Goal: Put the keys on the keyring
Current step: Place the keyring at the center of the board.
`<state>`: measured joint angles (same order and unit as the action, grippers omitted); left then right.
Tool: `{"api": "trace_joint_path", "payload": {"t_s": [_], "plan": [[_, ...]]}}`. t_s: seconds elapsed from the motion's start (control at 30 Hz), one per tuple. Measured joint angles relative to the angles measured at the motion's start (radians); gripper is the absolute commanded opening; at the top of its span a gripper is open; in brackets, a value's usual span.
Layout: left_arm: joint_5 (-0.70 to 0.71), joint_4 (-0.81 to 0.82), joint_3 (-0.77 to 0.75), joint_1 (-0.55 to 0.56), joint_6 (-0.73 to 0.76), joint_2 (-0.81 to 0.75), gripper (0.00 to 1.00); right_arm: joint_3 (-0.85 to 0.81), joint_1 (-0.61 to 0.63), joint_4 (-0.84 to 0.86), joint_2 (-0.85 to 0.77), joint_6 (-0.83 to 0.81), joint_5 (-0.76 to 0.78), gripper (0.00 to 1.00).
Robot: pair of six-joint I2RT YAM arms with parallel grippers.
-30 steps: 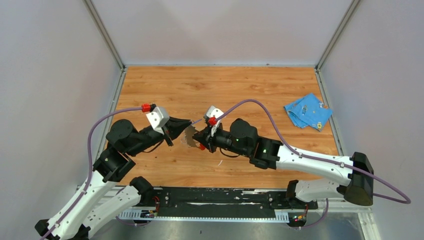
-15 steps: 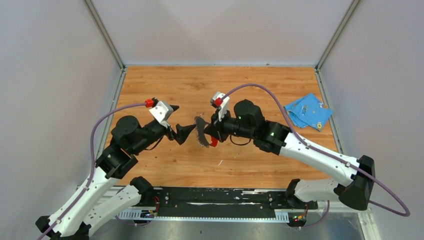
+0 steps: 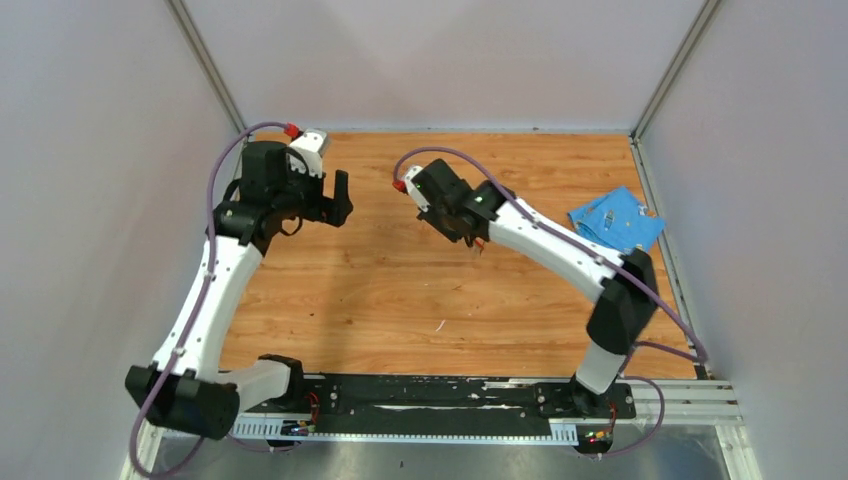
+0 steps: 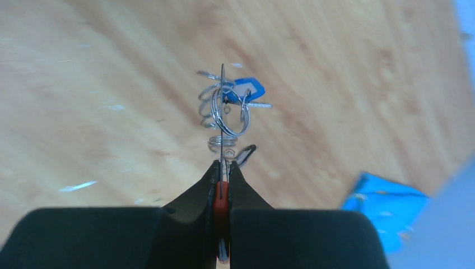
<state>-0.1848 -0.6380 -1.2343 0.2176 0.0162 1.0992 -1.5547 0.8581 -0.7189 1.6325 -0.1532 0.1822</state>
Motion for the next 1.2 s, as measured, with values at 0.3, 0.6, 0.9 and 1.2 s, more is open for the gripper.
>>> {"api": "trace_joint_path", "payload": {"t_s": [0.3, 0.6, 0.9, 1.2], "plan": [[-0.174, -0.213, -0.026, -0.212, 0.125, 0.236, 1.00, -0.285, -0.004, -0.041, 0.505, -0.238, 0.451, 0.01], [-0.296, -0.241, -0.058, -0.240, 0.142, 0.265, 1.00, -0.285, 0.116, 0.064, 0.727, -0.345, 0.606, 0.08], [-0.307, -0.240, -0.109, -0.240, 0.150, 0.266, 1.00, -0.278, 0.266, 0.101, 0.734, -0.277, 0.573, 0.89], [-0.307, -0.241, -0.109, -0.241, 0.161, 0.262, 1.00, -0.149, 0.269, 0.072, 0.523, -0.123, 0.377, 1.00]]}}
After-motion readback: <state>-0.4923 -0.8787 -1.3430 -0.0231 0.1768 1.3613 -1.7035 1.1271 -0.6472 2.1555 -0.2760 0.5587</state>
